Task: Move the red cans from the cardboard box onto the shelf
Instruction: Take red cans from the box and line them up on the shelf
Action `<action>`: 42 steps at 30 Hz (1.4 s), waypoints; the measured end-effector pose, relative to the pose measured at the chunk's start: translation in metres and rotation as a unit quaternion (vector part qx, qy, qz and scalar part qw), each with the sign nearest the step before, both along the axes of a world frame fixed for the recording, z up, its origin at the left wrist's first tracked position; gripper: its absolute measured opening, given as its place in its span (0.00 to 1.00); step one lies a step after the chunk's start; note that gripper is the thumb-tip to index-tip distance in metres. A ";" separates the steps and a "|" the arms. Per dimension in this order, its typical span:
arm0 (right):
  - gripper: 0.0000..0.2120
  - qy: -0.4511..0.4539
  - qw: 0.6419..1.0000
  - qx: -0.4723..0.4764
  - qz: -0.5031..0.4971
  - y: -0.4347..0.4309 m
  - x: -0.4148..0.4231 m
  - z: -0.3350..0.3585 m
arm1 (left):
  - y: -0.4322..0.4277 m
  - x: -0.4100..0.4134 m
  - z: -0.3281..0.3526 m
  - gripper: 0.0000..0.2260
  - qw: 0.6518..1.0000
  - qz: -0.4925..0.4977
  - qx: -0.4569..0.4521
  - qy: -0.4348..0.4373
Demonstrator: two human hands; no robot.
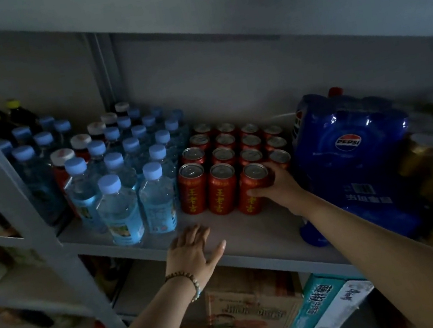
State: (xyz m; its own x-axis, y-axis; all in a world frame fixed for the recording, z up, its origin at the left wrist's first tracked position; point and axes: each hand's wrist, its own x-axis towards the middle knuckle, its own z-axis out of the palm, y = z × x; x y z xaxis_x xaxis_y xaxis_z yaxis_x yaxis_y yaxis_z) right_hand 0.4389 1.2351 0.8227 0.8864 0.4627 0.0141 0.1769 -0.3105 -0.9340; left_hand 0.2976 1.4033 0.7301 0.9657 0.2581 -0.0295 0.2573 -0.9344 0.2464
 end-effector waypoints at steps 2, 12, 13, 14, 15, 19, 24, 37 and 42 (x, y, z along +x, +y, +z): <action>0.25 0.003 1.000 -0.002 -0.015 0.001 0.001 -0.005 | 0.000 0.001 -0.001 0.54 1.000 -0.001 0.007 0.002; 0.35 -0.008 1.000 -0.013 -0.025 0.002 -0.001 -0.022 | -0.001 0.002 -0.005 0.37 0.999 -0.005 0.031 0.010; 0.36 -0.017 0.999 -0.018 -0.030 0.002 -0.004 -0.025 | -0.001 0.003 -0.005 0.34 0.999 -0.008 0.033 0.015; 0.36 -0.027 0.998 -0.020 -0.046 0.002 -0.007 -0.029 | 0.000 0.004 -0.005 0.33 0.999 -0.010 0.034 0.021; 0.36 -0.042 0.996 -0.018 -0.071 0.000 -0.011 -0.033 | 0.000 0.004 -0.004 0.33 0.999 -0.011 0.034 0.025; 0.31 -0.130 0.978 -0.058 -0.153 -0.018 -0.049 -0.048 | 0.005 -0.007 -0.005 0.32 0.998 -0.052 0.020 -0.023; 0.25 -0.319 0.941 -0.093 -0.060 -0.030 -0.125 -0.077 | 0.010 -0.073 -0.037 0.26 0.978 -0.121 0.060 -0.157; 0.33 -0.008 0.932 -0.338 0.131 0.057 -0.265 -0.408 | 0.112 -0.262 -0.297 0.31 0.992 0.073 -0.029 0.099; 0.38 0.153 0.917 -0.349 0.117 0.080 -0.303 -0.547 | 0.132 -0.286 -0.415 0.29 0.978 0.127 -0.064 0.151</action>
State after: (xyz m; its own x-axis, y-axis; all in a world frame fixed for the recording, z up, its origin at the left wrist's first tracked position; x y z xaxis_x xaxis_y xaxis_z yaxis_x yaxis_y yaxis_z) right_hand 0.1363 1.3154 0.2760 0.6743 0.4429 -0.5909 0.0773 -0.8382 -0.5399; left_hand 0.0119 1.5351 0.3151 0.8133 0.4643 -0.3507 0.5561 -0.7976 0.2336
